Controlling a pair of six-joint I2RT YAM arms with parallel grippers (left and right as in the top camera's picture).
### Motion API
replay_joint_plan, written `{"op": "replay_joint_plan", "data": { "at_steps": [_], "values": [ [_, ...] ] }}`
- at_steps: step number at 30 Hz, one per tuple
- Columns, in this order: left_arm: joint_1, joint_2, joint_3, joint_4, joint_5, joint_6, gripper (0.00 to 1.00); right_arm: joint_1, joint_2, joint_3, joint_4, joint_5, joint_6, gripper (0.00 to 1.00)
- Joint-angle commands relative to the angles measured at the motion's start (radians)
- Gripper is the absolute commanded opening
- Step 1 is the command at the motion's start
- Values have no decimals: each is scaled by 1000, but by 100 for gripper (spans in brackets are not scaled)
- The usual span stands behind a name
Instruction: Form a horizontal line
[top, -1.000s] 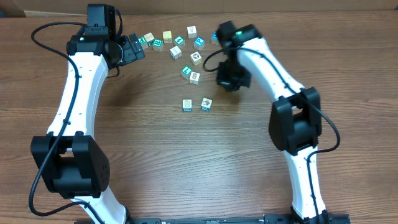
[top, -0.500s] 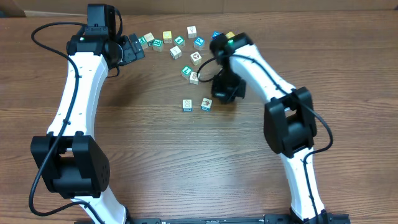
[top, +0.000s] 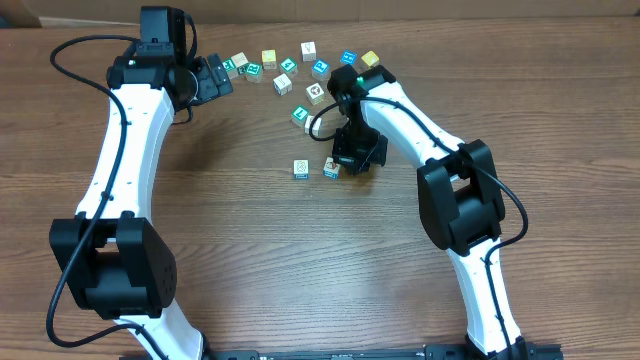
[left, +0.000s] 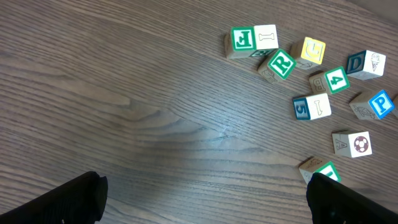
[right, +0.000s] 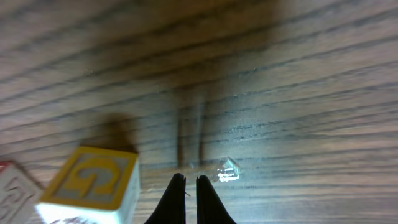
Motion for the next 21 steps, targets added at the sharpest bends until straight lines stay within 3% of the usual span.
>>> {"op": "replay_joint_plan", "data": {
  "at_steps": [1, 21],
  "values": [
    [2, -6, 8, 2, 4, 8, 100, 0, -13, -11, 18, -11, 8, 4],
    [2, -6, 8, 2, 4, 8, 100, 60, -13, -11, 100, -62, 8, 4]
  ]
}}
